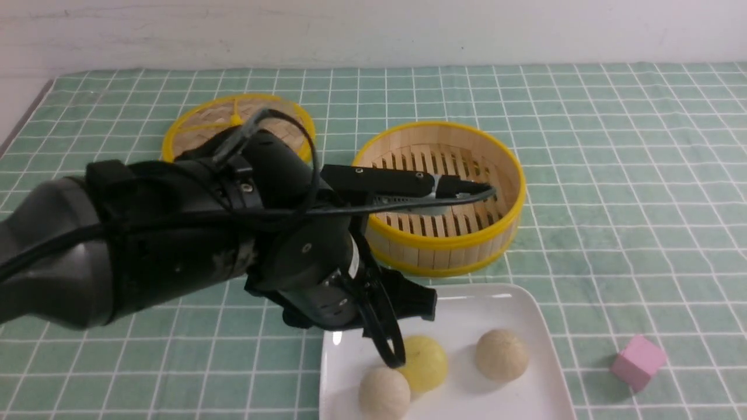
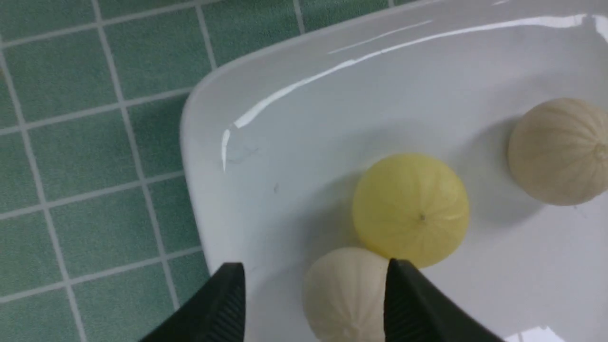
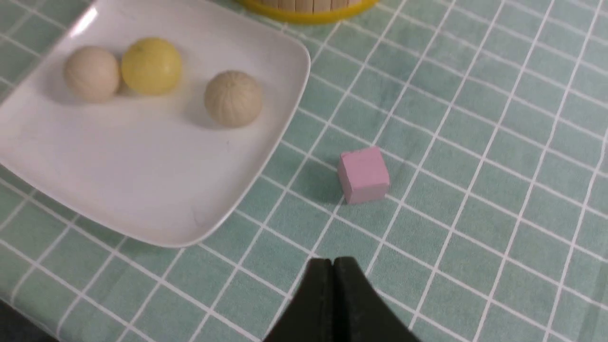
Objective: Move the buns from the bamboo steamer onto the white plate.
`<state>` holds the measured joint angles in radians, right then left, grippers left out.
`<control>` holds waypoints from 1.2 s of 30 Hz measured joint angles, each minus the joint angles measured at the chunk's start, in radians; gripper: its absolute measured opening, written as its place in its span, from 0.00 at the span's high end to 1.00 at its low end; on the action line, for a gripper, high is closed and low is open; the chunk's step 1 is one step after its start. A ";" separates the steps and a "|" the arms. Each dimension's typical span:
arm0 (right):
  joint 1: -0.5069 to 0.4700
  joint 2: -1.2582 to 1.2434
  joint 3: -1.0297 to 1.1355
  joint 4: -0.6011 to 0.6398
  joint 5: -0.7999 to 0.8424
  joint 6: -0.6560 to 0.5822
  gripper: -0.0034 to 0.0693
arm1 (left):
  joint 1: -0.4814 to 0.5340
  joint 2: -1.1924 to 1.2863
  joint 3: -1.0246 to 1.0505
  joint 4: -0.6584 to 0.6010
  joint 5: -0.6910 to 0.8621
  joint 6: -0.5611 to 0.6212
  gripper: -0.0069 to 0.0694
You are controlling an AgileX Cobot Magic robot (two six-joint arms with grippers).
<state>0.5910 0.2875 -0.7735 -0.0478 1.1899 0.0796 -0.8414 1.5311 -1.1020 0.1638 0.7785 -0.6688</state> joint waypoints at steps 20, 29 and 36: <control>0.000 -0.187 0.388 0.111 -0.680 0.003 0.97 | 0.000 -0.018 -0.008 0.032 0.001 0.004 0.91; 0.000 -0.187 0.396 0.111 -0.680 0.003 0.96 | 0.000 -0.018 -0.008 0.047 0.002 0.004 0.91; 0.000 -0.187 0.396 0.111 -0.680 0.003 0.96 | 0.000 -0.018 -0.008 0.080 0.005 0.004 0.90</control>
<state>0.5910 0.1010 -0.3771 0.0627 0.5097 0.0827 -0.8414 1.5126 -1.1098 0.2436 0.7834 -0.6644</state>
